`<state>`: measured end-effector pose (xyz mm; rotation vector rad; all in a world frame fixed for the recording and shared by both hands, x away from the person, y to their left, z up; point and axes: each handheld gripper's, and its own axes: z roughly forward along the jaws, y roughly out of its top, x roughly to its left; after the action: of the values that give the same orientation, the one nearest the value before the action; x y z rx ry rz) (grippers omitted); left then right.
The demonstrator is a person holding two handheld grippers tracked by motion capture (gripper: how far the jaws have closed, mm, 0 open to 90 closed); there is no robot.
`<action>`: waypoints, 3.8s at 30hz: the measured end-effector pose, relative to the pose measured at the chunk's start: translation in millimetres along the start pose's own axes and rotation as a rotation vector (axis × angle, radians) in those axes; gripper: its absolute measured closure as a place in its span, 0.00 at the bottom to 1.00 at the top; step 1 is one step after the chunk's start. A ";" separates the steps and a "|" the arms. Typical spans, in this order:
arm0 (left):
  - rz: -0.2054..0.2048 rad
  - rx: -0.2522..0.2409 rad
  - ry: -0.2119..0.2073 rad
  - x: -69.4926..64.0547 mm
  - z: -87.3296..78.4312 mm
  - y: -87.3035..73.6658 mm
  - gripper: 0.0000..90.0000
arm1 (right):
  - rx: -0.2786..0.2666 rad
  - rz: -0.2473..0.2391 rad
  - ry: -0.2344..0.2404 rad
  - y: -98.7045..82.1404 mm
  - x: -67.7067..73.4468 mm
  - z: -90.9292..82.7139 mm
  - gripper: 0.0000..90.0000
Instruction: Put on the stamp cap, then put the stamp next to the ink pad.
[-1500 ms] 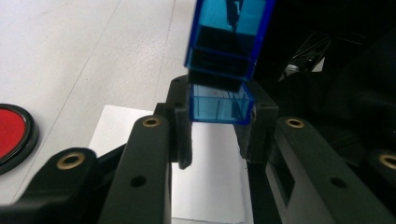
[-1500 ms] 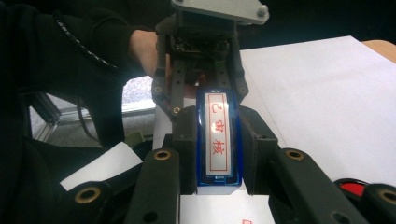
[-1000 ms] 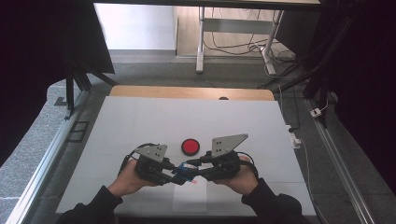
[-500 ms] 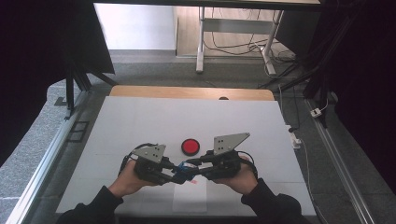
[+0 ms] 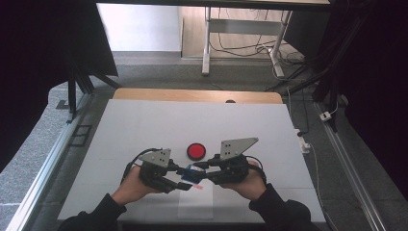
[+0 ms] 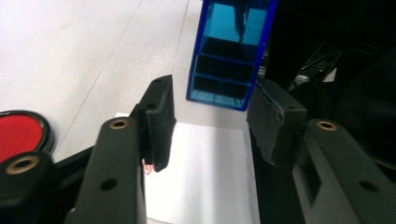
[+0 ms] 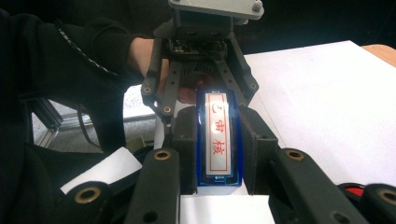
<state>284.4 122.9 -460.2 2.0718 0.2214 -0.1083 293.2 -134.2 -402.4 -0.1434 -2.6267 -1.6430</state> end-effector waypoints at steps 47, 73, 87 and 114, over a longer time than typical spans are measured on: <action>-0.301 0.082 0.423 -46.6 -68.0 -52.5 0.08 | 0.037 -0.004 -0.088 -1.3 1.2 -2.9 0.79; -0.433 0.059 0.586 -67.9 -102.6 -91.1 0.00 | 0.059 0.025 -0.154 -3.0 -3.4 -8.1 0.79; -0.419 0.082 0.593 -68.6 -99.7 -89.9 0.00 | 0.087 0.068 -0.233 -13.2 -10.9 -19.0 0.79; -0.419 0.100 0.595 -68.0 -97.8 -89.4 0.02 | 0.135 0.135 -0.412 -42.5 -32.2 -51.4 0.79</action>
<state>198.2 243.2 -477.3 2.0811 1.0294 0.2543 320.2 -200.7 -420.6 -0.7073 -2.9242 -1.5228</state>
